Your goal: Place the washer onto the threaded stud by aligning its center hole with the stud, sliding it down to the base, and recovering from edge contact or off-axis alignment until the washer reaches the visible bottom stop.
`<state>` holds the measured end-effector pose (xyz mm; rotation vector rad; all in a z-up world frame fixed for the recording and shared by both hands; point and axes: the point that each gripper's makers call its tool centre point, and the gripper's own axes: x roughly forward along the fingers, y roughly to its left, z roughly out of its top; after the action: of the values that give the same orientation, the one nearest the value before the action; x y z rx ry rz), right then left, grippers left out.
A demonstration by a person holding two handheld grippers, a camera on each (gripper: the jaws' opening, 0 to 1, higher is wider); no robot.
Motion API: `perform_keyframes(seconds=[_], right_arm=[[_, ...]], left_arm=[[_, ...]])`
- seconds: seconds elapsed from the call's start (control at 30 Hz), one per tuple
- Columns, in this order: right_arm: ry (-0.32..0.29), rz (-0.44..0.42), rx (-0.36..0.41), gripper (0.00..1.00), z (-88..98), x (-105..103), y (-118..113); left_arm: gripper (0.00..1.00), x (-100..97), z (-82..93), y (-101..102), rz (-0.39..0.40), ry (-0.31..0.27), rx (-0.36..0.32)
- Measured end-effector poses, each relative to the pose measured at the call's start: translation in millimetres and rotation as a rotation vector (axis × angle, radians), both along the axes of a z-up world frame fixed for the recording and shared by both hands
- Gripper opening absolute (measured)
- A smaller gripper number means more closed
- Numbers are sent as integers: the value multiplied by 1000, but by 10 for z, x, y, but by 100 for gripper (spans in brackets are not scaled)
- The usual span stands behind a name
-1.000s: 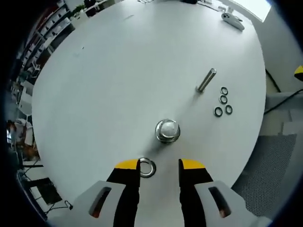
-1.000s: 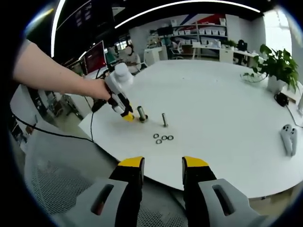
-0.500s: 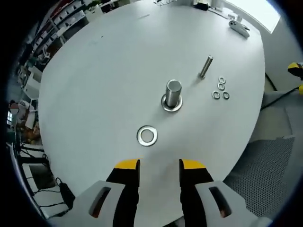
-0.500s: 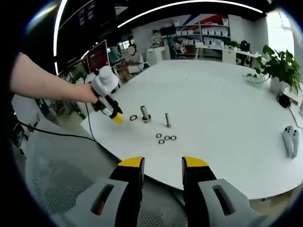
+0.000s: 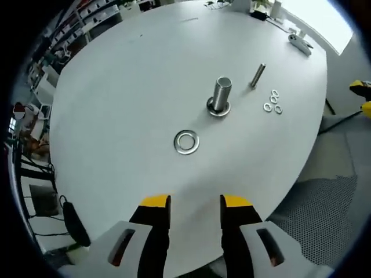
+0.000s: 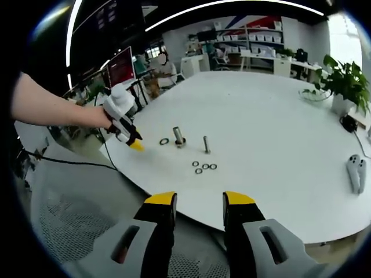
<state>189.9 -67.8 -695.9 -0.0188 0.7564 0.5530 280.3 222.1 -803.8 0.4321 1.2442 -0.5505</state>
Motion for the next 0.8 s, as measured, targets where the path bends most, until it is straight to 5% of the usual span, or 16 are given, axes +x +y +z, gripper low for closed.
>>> perform_keyframes(seconds=[0.17, 0.47, 0.8], right_arm=[[-2, 0, 4, 34, 12, 13, 12], [-3, -19, 23, 34, 32, 23, 5], [-8, -23, 11, 34, 24, 38, -13]], left_arm=[[31, 78, 100, -86, 142, -5, -116], [33, 140, 112, -89, 151, 11, -108], [35, 300, -87, -277, 84, 37, -69]])
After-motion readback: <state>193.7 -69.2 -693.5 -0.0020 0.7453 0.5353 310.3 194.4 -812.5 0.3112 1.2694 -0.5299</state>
